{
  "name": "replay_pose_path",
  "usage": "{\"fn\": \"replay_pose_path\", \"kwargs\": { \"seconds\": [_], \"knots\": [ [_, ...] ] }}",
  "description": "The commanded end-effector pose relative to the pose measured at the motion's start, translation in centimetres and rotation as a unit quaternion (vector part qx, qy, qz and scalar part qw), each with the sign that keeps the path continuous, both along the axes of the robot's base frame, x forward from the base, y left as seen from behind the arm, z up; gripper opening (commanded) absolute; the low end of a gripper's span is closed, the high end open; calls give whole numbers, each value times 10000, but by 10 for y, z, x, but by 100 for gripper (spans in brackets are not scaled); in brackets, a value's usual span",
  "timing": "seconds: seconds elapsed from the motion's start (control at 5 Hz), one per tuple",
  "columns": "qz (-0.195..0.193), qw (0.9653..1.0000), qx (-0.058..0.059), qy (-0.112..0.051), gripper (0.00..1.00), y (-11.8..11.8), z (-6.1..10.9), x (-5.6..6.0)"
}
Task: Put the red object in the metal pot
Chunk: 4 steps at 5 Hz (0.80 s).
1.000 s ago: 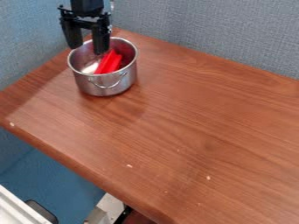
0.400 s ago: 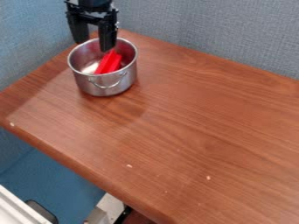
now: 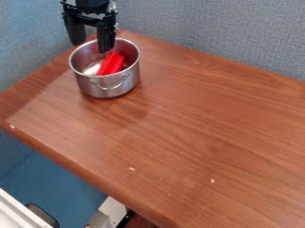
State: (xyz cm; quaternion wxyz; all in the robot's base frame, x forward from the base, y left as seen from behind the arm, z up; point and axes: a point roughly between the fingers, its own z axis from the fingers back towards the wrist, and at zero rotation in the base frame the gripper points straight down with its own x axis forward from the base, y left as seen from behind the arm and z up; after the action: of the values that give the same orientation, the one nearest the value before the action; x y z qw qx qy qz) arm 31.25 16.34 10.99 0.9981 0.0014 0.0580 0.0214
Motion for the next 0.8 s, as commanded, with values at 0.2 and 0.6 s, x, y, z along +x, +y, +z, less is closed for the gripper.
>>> {"fn": "replay_pose_path", "kwargs": {
  "seconds": [0.2, 0.6],
  "knots": [
    [-282, 9994, 167, -108, 100, 0, -2, 0],
    [239, 9996, 143, -58, 100, -15, -6, 5]
  ]
}}
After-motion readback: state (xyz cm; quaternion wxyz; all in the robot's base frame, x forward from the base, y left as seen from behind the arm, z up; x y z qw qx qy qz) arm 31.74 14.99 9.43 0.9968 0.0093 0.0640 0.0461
